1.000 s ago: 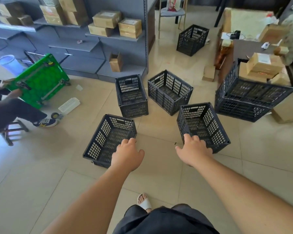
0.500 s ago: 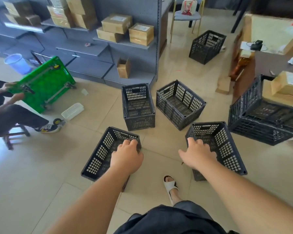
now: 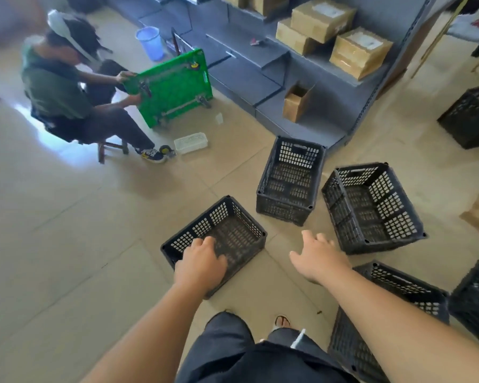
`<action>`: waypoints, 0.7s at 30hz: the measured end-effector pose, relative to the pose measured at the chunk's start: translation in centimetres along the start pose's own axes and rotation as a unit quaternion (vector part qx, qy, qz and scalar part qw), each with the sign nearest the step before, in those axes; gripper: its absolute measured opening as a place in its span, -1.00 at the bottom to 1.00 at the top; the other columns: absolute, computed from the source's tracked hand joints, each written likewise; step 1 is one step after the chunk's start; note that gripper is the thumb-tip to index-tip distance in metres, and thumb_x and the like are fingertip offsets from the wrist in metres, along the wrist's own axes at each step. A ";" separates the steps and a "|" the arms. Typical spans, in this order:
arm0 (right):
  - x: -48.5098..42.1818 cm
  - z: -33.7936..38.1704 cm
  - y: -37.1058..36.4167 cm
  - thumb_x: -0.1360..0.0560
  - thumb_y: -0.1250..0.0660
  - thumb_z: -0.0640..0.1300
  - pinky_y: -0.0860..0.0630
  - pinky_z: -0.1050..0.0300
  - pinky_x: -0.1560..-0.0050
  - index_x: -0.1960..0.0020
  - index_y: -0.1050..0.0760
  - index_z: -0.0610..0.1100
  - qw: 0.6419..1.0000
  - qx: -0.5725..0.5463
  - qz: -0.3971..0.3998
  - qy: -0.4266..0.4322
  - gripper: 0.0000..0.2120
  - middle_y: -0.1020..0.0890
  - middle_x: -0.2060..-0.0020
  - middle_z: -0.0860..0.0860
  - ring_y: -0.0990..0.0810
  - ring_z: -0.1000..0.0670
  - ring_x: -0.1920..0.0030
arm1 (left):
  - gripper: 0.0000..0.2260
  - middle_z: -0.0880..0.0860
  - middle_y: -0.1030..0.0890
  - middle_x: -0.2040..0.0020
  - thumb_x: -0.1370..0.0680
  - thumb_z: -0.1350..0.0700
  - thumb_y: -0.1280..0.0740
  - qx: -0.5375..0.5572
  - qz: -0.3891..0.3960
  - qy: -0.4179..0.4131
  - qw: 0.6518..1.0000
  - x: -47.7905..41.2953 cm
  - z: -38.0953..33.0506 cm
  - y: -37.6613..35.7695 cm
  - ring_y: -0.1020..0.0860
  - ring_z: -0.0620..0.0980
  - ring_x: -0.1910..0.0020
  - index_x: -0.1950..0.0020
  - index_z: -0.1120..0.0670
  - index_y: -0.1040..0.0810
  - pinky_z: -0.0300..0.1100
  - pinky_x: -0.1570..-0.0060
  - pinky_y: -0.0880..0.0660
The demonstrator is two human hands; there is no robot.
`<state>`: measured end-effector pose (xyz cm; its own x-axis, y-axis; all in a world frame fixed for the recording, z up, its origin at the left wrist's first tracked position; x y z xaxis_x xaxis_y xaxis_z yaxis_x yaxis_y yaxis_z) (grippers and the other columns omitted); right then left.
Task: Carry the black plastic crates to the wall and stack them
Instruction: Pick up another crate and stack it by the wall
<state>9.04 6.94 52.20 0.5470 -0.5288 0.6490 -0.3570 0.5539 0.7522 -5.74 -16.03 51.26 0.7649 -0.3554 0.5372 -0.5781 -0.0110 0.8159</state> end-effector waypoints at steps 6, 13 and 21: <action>-6.2 7.4 1.6 -0.65 -0.11 0.15 -0.34 -0.17 -0.42 -0.61 -0.11 -0.05 0.998 0.040 0.021 0.052 -0.40 -0.27 -0.56 -0.14 -0.26 -0.21 -0.52 | -0.51 0.06 -0.45 -0.36 -0.59 -0.13 -0.16 0.075 -0.016 0.077 0.994 -4.1 5.6 1.2 -0.48 0.10 -0.27 -0.50 -0.02 -0.35 0.06 -0.15 -0.55; -12.1 14.5 3.6 -0.66 -0.15 0.13 -0.37 -0.17 -0.37 -0.60 -0.15 -0.09 0.994 0.059 0.027 0.088 -0.41 -0.32 -0.51 -0.18 -0.32 -0.25 -0.46 | -0.52 0.07 -0.42 -0.42 -0.62 -0.09 -0.17 0.150 -0.009 0.154 0.976 -8.5 11.5 1.8 -0.46 0.11 -0.33 -0.52 0.01 -0.33 0.04 -0.22 -0.49; -19.1 19.8 2.9 -0.65 -0.15 0.12 -0.40 -0.15 -0.34 -0.58 -0.17 -0.09 0.985 0.100 0.063 0.127 -0.43 -0.37 -0.48 -0.16 -0.37 -0.22 -0.43 | -0.55 0.09 -0.47 -0.39 -0.60 -0.05 -0.21 0.216 -0.005 0.259 0.942 -10.9 16.0 -0.4 -0.48 0.12 -0.32 -0.49 0.03 -0.38 0.05 -0.25 -0.47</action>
<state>-17.37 5.89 44.25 0.6512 -0.2730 0.7081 -0.5621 0.4534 0.6917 -18.39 -27.05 41.66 0.7426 0.1487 0.6530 -0.5460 -0.4302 0.7189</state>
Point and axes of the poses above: each hand's wrist, its own x-axis away from the middle knuckle, its own y-axis out of the back of the hand, z = x × y, the point moved 10 cm from there along -x, towards the middle knuckle
